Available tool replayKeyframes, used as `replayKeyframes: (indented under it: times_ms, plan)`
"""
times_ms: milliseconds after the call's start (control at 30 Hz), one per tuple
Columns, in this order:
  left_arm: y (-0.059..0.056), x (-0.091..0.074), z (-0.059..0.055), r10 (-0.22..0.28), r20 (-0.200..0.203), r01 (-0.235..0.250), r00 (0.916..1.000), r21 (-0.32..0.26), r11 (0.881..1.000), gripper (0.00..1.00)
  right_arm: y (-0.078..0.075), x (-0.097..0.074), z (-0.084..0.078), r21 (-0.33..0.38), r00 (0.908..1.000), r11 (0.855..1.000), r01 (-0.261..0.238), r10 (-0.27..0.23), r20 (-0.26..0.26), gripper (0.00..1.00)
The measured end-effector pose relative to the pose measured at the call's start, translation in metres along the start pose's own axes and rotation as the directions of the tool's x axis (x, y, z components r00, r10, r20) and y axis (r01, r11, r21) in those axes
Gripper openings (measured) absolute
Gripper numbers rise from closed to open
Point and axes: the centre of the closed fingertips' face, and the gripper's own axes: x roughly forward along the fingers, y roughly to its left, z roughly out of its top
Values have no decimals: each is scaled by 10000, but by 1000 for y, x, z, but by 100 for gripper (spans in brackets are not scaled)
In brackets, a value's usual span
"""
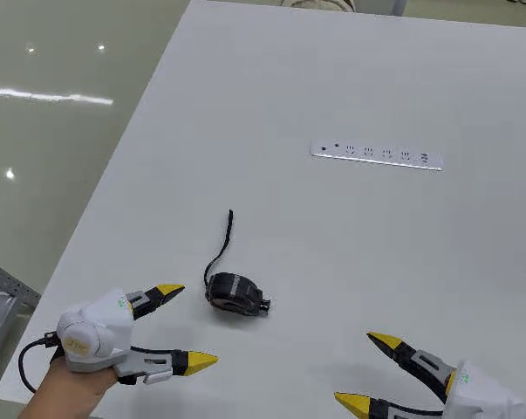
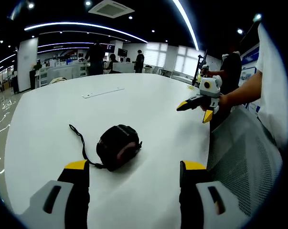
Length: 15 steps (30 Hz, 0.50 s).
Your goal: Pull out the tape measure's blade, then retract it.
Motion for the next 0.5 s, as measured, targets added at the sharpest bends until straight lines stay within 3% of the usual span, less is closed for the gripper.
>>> replayKeyframes:
  times_ms: [500]
  plan:
    - [13,15,-5,-305,-469,315,9984,207,9993,75,-16,17,-10,321,9999,9994,-128,129,-30,62]
